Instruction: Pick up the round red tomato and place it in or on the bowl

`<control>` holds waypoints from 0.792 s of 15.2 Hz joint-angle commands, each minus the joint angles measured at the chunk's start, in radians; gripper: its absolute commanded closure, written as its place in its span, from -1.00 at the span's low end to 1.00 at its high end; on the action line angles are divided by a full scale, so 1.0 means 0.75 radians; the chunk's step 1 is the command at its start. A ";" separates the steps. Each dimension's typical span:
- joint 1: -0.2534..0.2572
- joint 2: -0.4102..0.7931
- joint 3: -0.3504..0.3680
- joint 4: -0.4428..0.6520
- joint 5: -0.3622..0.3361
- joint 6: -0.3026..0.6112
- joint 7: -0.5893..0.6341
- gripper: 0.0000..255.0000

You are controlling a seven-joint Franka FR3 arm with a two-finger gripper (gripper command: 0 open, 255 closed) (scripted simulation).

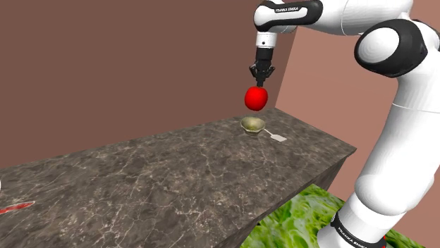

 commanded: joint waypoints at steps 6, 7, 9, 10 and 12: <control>0.001 -0.017 0.000 -0.148 -0.001 0.132 0.002 1.00; 0.001 -0.018 0.000 -0.167 -0.001 0.150 0.002 1.00; 0.001 -0.019 0.001 -0.204 -0.001 0.186 0.003 1.00; 0.001 -0.018 0.001 -0.221 -0.001 0.204 0.003 1.00; 0.001 -0.018 0.001 -0.239 -0.001 0.222 0.003 1.00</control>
